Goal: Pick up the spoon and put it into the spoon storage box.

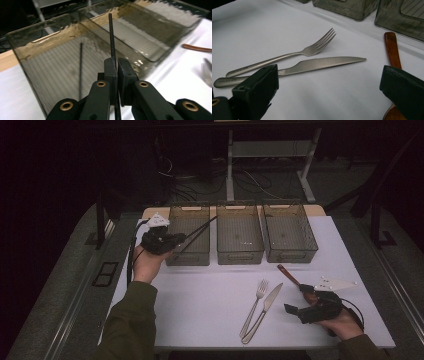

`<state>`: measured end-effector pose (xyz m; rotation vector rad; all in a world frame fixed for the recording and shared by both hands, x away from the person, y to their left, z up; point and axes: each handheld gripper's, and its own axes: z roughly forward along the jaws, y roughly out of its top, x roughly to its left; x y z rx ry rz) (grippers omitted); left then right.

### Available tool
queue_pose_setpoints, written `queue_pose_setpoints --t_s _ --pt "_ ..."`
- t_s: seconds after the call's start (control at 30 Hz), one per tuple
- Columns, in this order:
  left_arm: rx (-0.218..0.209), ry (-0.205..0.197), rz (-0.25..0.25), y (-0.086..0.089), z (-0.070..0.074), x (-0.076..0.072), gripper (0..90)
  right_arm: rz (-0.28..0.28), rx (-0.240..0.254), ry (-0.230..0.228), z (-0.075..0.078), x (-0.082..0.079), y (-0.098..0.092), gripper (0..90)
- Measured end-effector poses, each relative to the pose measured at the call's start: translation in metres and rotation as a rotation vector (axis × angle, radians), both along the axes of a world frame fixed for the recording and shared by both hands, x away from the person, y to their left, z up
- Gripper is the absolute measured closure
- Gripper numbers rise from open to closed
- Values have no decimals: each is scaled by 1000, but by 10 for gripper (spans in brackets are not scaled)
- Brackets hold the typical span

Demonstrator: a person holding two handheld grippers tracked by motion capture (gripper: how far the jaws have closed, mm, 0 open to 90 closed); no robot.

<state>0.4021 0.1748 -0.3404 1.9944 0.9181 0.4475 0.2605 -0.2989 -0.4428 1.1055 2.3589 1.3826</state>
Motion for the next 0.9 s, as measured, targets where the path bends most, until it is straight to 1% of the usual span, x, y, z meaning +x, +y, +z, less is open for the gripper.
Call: queue_pose_setpoints --t_s 0.07,0.23,0.4,0.47,0.53,0.63,0.8,0.9 --pt "37 13 15 -1 -1 8 860 -2 2 1 0 0 0 24" --pt "47 47 58 -1 -6 28 860 0 3 0 0 0 0 25" --pt "80 76 120 -1 -12 44 860 0 6 0 1 0 0 24" --pt "89 86 133 0 -14 48 860 -1 9 2 1 0 -1 24" --pt "115 90 146 -1 -16 51 860 0 10 2 1 0 -1 25" --pt "143 104 155 -4 -21 55 860 3 8 -3 1 0 -1 24" --pt "185 125 149 -11 -31 61 860 2 10 -3 1 -1 -1 25" --pt "188 131 144 -15 -35 63 859 2 11 -1 1 -1 -1 24"
